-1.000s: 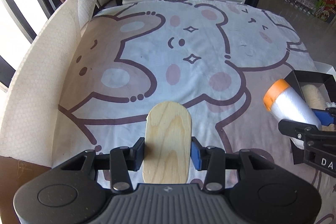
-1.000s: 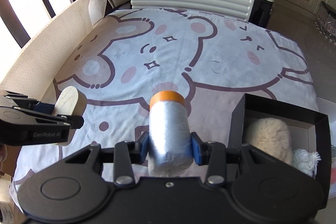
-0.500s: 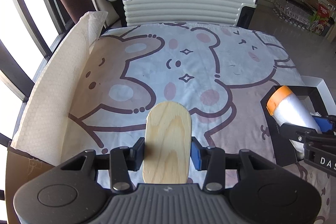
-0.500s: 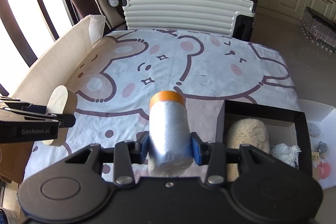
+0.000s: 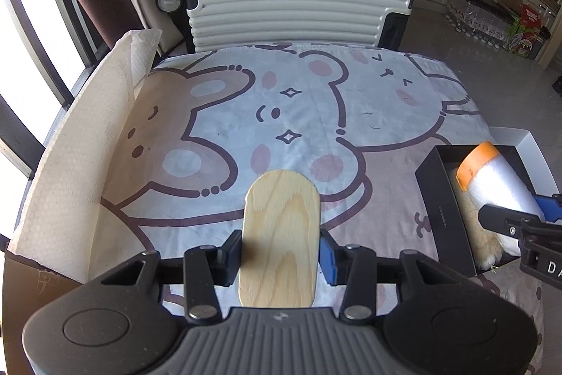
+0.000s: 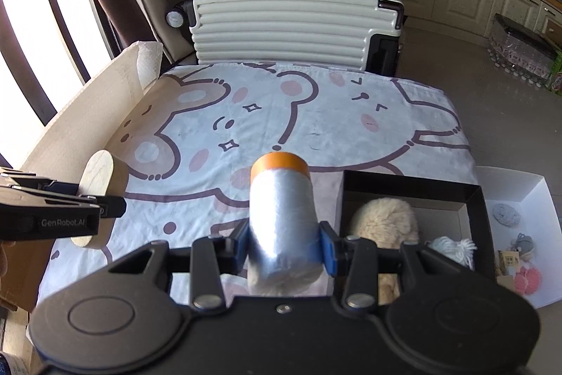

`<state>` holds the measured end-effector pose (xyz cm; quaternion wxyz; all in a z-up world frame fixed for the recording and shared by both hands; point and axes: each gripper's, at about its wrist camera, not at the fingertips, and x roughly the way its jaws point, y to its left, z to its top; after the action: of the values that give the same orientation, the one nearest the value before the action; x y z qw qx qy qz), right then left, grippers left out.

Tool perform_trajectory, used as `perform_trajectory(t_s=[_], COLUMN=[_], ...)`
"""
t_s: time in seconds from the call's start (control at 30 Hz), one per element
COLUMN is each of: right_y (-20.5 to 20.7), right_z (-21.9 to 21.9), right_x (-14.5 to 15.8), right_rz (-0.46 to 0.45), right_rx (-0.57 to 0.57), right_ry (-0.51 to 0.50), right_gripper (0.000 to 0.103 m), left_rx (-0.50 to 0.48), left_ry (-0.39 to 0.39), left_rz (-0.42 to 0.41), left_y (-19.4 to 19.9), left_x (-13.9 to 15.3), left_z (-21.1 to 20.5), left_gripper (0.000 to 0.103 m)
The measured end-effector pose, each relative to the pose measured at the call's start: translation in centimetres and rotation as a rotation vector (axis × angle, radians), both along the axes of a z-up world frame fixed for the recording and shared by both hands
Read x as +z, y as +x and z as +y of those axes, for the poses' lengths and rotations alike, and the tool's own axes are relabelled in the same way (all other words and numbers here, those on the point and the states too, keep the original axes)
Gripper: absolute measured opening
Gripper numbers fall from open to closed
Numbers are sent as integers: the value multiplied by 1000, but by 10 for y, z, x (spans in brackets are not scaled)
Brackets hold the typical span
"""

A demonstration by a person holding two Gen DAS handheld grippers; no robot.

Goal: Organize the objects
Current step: 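Carry the block and bottle with both tools over the black box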

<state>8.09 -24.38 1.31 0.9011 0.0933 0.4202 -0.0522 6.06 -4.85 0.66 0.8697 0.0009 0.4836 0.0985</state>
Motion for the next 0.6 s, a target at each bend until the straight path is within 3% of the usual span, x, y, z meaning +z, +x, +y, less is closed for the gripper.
perform_trajectory(t_s=[0.6], right_y=[-48], right_z=[-79], right_x=[-9], right_rz=[18], right_rx=[-148], right_ry=[-7], right_gripper=[42], left_rx=[-142], left_ry=[-22], left_rz=[7], left_y=[32], left_x=[-12], left_z=[-89], left_gripper=[45])
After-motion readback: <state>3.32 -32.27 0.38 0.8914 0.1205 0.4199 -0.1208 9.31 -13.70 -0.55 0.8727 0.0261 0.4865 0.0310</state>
